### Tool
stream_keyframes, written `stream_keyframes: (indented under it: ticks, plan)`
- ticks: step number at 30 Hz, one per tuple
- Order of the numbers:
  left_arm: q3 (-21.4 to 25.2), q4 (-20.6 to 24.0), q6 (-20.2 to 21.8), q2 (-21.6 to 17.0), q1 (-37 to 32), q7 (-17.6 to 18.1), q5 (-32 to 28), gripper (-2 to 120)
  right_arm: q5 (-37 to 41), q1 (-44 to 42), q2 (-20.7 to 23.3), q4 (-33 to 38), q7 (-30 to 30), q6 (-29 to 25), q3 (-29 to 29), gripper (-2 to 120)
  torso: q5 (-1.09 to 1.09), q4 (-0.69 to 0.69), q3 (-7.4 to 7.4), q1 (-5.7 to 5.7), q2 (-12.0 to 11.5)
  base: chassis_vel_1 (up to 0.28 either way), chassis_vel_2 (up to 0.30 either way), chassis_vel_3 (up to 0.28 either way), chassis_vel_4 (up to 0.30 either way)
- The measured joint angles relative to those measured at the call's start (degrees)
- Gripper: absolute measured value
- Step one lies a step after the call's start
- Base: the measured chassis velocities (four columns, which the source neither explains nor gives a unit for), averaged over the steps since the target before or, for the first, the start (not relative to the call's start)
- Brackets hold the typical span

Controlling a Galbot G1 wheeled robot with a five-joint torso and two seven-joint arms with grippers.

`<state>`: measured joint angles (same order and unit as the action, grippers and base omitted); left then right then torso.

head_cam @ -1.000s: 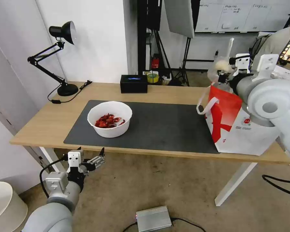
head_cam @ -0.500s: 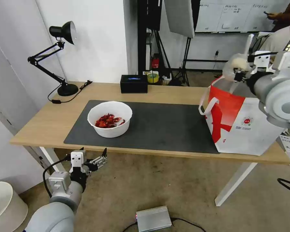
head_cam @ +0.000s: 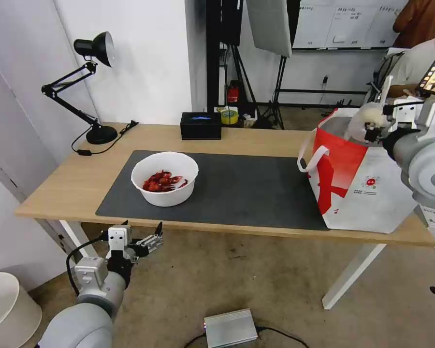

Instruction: Pick up the trash from the table and place it into the takeout bag.

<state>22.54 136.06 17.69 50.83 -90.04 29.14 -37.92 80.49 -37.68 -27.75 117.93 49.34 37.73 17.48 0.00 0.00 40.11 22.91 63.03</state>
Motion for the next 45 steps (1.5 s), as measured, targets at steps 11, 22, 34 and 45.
stream_keyframes:
  ticks: [11,22,34,45]
  plan:
    - [0.0,0.2,0.0,-0.1,0.0,0.0,0.0,100,1.1,-2.2,0.4,1.5,0.5,1.1,1.4,31,0.00,0.00,0.00,0.00,0.0,0.000,0.000,0.000,0.000]
    - [-0.2,-0.1,0.0,-0.2,0.3,0.0,-0.1,100,1.1,-1.8,0.6,1.4,0.6,1.1,1.4,68,0.00,0.00,0.00,0.00,0.0,0.000,0.000,0.000,0.000]
    - [-0.7,-0.7,0.0,-0.3,0.9,-0.1,-0.1,100,0.9,-1.9,0.1,1.0,0.9,1.0,1.3,100,0.00,0.00,0.00,0.00,0.0,0.000,0.000,0.000,0.000]
    - [-0.6,-0.7,-0.1,-0.4,1.0,-0.1,-0.3,100,0.6,-1.3,-0.1,1.5,0.8,-0.2,1.2,100,0.00,0.00,0.00,0.01,0.0,0.000,0.000,0.000,0.000]
